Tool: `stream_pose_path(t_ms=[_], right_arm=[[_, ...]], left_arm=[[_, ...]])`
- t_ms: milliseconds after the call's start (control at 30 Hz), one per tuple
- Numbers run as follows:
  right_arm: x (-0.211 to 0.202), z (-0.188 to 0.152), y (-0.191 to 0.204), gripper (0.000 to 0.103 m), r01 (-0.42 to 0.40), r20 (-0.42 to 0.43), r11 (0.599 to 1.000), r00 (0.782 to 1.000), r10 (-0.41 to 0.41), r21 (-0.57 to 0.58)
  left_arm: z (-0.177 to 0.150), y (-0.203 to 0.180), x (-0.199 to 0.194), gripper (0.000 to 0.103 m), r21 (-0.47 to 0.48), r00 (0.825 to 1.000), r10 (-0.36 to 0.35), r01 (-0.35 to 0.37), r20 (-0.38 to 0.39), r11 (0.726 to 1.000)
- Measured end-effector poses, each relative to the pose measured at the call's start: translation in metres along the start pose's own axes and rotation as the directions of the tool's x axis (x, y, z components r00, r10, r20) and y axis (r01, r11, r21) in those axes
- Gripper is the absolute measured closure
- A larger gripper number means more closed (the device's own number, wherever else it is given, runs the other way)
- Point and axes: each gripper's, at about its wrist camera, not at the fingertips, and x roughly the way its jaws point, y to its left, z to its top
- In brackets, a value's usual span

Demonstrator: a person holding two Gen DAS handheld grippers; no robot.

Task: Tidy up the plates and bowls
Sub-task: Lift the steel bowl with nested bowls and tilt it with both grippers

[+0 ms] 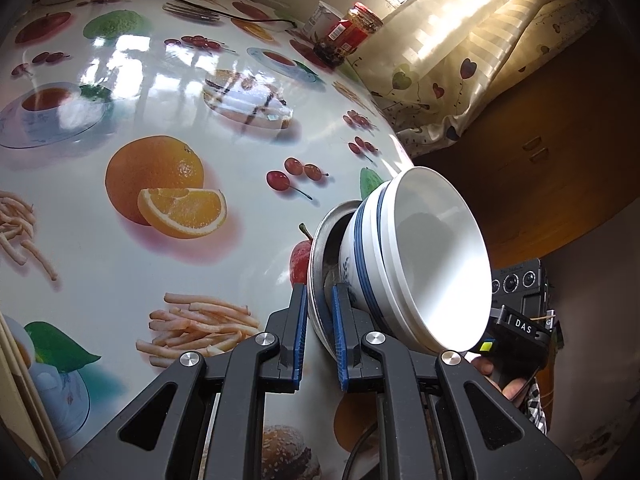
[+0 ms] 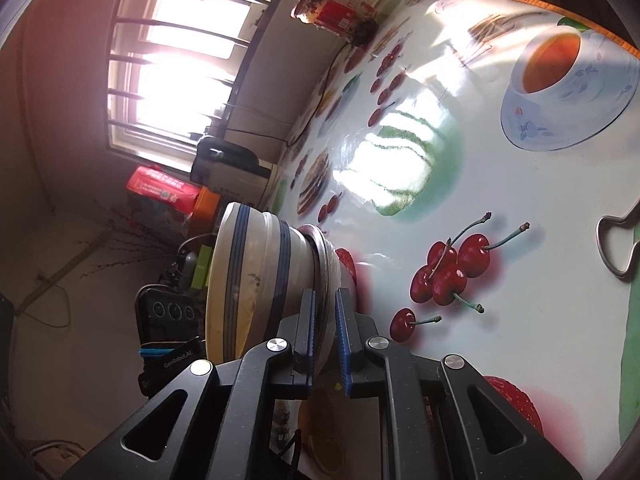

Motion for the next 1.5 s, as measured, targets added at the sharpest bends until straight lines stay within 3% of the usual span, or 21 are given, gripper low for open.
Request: stream_pose_path(t_ms=[367,933,1500], right_arm=[[-0.001,-0.004,0.001,0.092,-0.031,0.006,0.999,0.999,0.031,-0.012],[0.001,-0.006,0.013,0.092,-0.012,0.004,0.997,1.0,0.012,-0.07],[0.006,0.0,0.004,0.092,-0.019,-0.001,0.999,1.0,0.019,-0.029]], left_arm=[[0.002,-0.001,-0.005,0.092,0.009,1.0,0.019,-0.019,0.017,1.0],[-0.001,-0.002,-0.011,0.092,0.024,0.999,0.019,-0.02,0.03,1.0],[0.001,0.002,-0.007,0.092,0.008,0.999,0.026,-0.026,0.031,1.0]])
